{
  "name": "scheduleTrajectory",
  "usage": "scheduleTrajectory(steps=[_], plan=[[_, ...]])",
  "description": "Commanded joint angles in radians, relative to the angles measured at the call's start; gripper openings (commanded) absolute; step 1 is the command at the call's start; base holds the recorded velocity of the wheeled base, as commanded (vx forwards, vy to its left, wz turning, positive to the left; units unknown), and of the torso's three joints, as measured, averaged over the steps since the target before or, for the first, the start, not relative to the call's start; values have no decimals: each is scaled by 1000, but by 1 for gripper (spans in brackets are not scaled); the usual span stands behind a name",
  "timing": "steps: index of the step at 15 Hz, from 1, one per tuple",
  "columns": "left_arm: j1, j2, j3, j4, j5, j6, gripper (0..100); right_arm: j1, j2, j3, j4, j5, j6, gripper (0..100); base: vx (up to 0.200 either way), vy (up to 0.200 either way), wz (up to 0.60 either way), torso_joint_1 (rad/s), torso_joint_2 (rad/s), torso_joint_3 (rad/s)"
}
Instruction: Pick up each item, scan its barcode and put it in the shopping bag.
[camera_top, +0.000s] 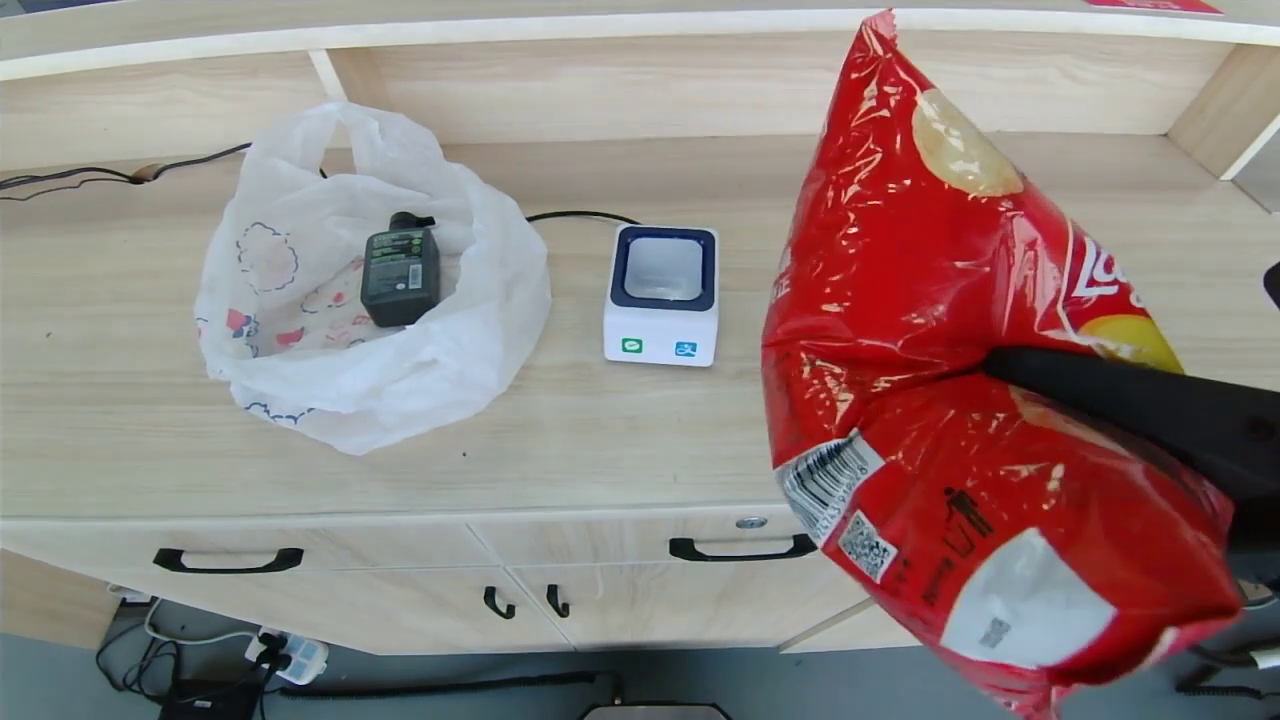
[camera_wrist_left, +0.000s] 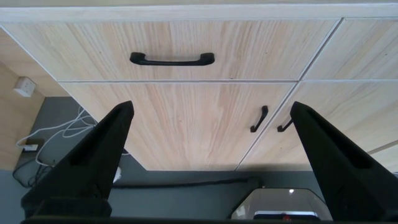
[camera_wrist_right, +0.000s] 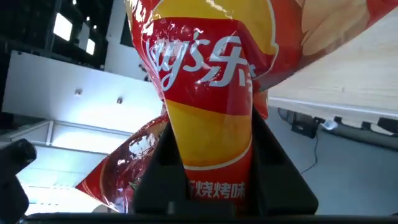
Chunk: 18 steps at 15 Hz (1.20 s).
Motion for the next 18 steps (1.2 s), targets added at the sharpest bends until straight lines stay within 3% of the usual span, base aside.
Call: scheduleTrajectory(steps=[1, 5, 10, 18], plan=[[0, 2, 0, 0, 0, 1, 100, 20, -2, -28, -2, 78, 28, 0, 0, 0, 0, 0, 0, 0], [0, 2, 0, 1, 0, 0, 100, 80, 25, -84, -8, 96, 51, 0, 0, 0, 0, 0, 0, 0], [-1, 2, 0, 3, 0, 0, 100, 78, 47, -102, -92, 98, 216, 0, 0, 0, 0, 0, 0, 0], [0, 2, 0, 3, 0, -3, 100, 78, 76, -67, -172, 98, 203, 0, 0, 0, 0, 0, 0, 0]])
